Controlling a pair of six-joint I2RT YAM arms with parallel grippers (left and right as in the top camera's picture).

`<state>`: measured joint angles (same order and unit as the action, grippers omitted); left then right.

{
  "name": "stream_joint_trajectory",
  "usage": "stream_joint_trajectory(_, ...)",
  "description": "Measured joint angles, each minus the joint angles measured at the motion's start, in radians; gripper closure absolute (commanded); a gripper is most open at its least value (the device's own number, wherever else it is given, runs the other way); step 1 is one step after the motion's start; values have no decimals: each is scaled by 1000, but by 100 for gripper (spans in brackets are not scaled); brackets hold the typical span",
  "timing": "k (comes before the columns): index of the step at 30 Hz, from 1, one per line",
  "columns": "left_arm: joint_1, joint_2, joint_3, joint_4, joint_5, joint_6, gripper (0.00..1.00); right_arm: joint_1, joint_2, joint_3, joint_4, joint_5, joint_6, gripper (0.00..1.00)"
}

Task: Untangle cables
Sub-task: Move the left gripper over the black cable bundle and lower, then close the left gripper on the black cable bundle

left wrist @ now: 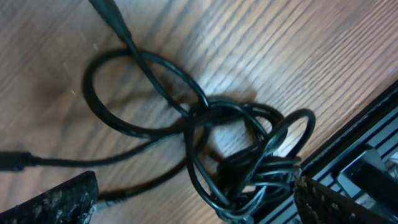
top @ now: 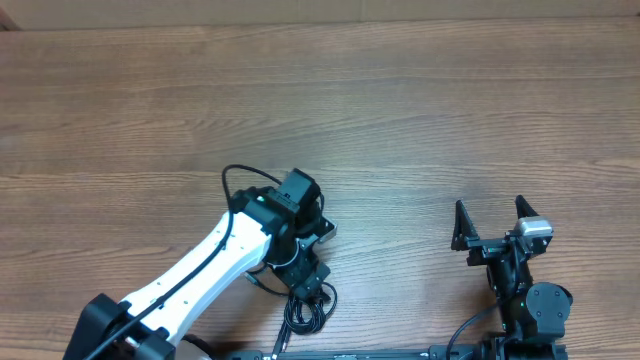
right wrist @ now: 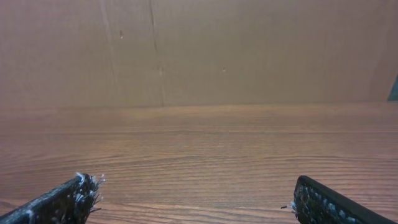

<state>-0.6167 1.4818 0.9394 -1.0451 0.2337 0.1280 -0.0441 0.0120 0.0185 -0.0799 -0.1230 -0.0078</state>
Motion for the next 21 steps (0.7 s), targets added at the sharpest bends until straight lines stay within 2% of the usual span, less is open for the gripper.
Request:
stream_joint_trajectory(7,-79,5,0,-96,-22,-24,2,0,0,0,0,0,0,0)
stream_joint_trajectory(12,-117,5,0,-102,-26,-25,0,0,0,0,0,0,0,0)
stream_joint_trajectory(18,-123,5,-27,-35,-76,-71,0,0,0,0,0,0,1,0)
stream_joint_trajectory(21,-124,5,-80,34,-95,-89,4,0,0,0,0,0,0,0)
